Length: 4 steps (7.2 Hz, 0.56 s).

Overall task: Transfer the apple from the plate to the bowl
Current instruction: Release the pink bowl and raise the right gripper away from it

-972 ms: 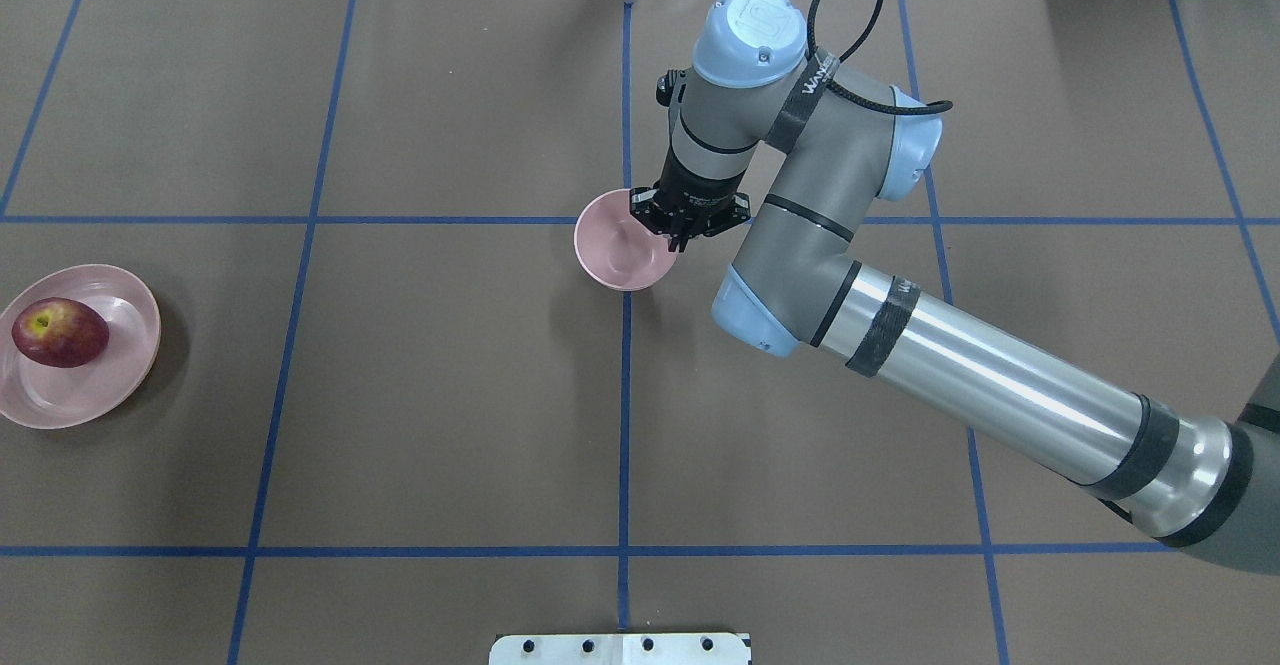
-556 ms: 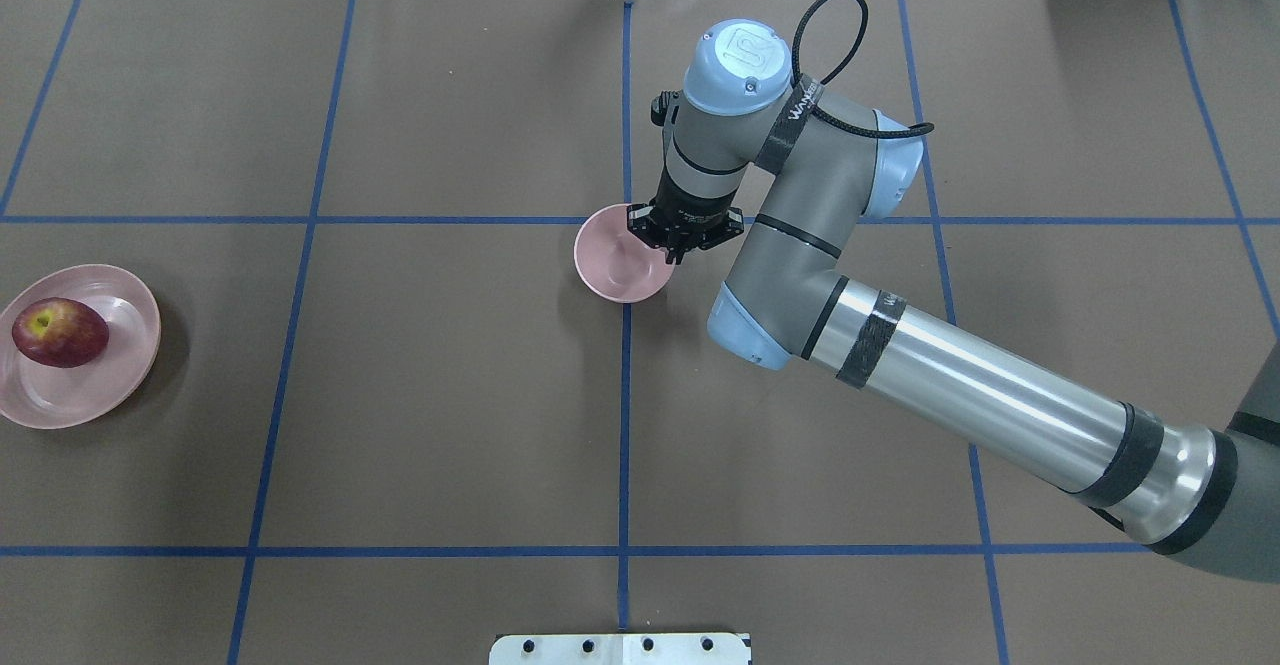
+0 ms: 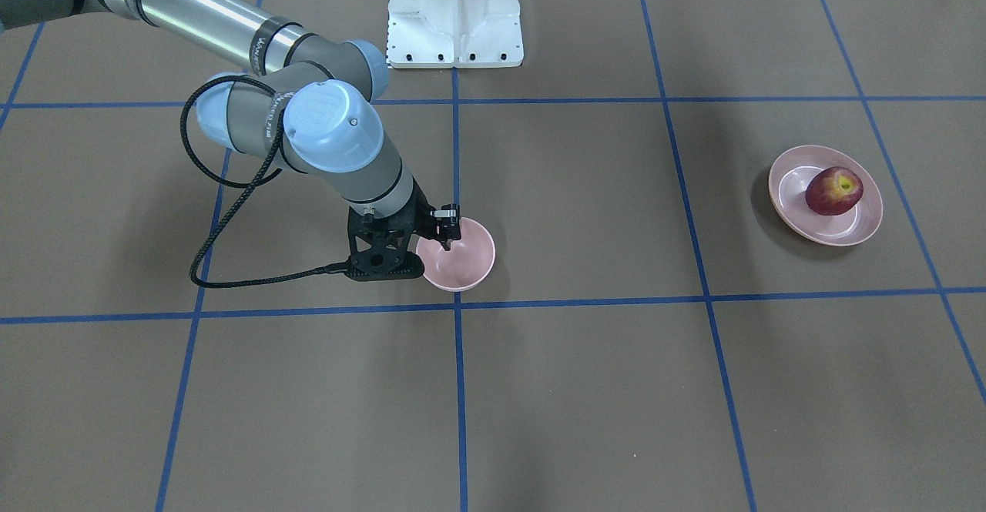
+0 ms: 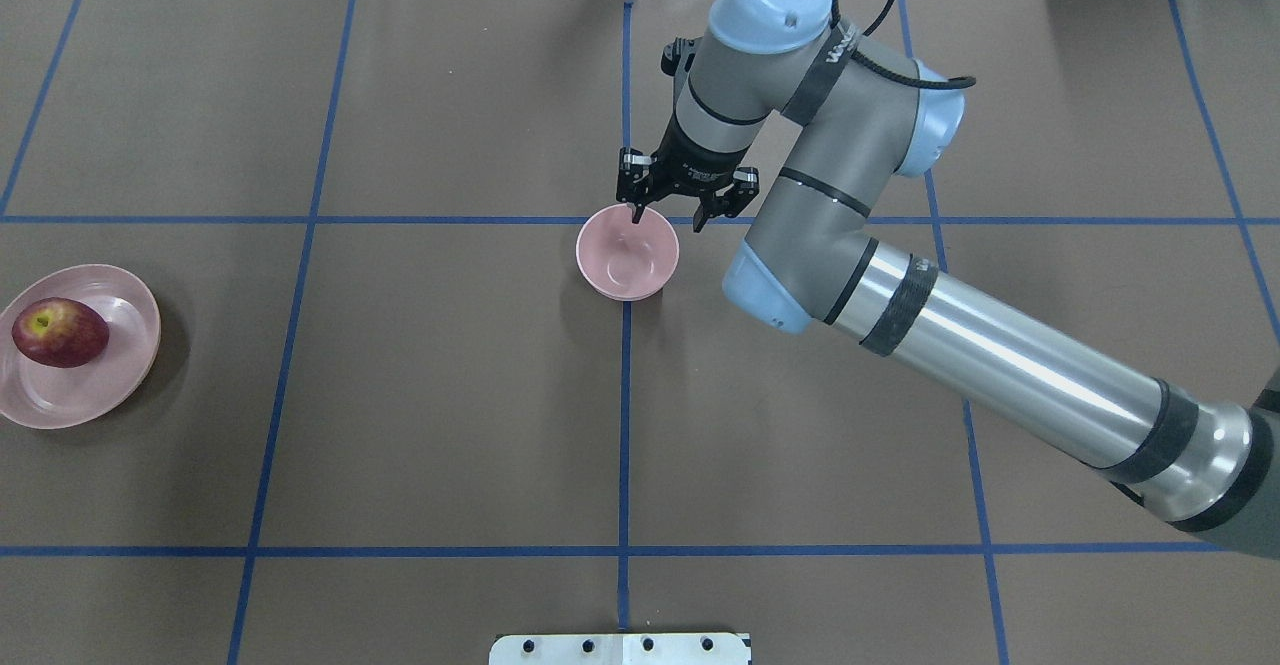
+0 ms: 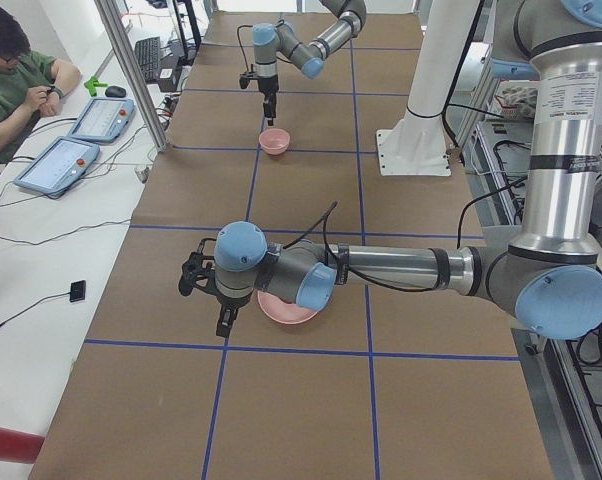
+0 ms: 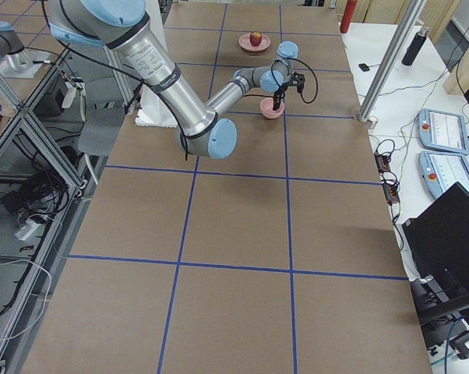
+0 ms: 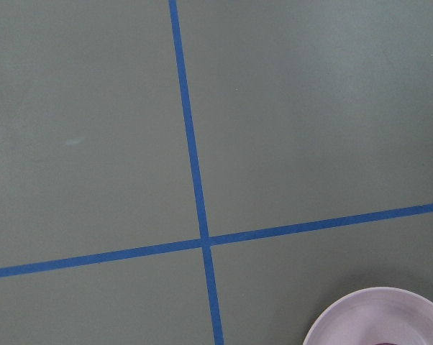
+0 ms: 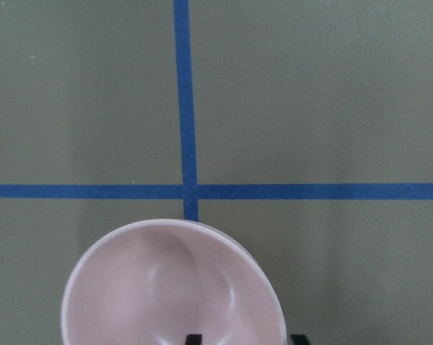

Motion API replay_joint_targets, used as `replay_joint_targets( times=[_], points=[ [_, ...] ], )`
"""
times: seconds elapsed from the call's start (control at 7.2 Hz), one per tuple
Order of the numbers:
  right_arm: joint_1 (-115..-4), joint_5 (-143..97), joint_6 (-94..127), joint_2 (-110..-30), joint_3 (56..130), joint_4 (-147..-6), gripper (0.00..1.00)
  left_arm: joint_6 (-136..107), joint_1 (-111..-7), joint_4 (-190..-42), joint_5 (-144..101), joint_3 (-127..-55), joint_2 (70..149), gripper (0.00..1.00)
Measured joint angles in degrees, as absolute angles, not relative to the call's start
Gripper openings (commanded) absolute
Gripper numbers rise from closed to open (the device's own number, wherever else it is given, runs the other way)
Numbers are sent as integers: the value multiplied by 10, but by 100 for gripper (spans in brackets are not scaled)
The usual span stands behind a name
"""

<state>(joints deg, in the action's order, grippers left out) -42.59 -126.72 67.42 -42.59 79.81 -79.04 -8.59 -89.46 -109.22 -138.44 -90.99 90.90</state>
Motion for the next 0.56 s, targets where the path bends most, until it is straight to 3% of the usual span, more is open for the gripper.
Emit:
replay_joint_targets(
  times=[0.56],
  points=[
    [-541,-1314,612,-566,951,-823,100,-266,-792,-1117,-1372,-997,874,98]
  ],
)
